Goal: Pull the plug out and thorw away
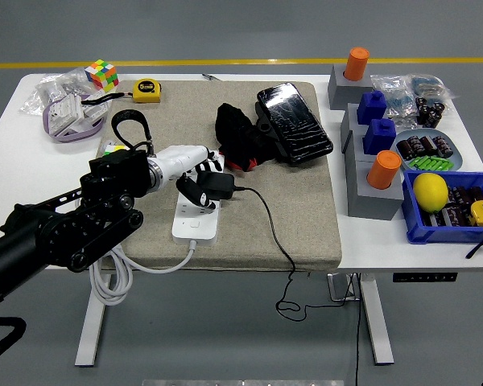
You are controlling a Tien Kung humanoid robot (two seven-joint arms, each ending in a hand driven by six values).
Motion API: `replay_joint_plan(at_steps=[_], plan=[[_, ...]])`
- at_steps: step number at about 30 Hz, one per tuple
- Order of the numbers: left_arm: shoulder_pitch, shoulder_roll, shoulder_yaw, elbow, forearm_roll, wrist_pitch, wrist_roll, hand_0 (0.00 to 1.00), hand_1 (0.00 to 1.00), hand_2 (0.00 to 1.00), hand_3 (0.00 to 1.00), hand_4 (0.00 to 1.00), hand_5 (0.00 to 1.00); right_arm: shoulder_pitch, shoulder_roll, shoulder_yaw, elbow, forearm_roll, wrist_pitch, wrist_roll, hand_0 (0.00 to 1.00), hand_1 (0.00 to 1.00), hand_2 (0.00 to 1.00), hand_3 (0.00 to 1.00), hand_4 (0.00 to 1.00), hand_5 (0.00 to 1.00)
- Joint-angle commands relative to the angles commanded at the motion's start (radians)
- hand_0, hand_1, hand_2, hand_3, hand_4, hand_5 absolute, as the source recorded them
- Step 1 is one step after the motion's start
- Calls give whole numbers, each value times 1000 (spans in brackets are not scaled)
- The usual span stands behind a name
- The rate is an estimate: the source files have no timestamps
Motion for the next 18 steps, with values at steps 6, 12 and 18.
replay_joint_plan(at_steps=[6, 12, 18], plan=[[-6, -7, 11, 23, -29, 30, -24, 359, 462, 470, 521, 794, 2, 0, -1, -2, 1, 1, 0, 0, 541, 621, 671, 583, 976, 513], [-9, -11, 18, 27, -56, 67, -70, 346, 417, 437, 514, 705, 2, -1, -2, -5, 0, 1, 1, -1, 541, 622, 671, 584, 977, 513], [-17, -16, 17, 14, -32, 111, -113, 335, 389, 418, 493, 746, 2, 2, -3, -7, 1, 3, 0, -1, 541, 621, 671, 584, 977, 513]])
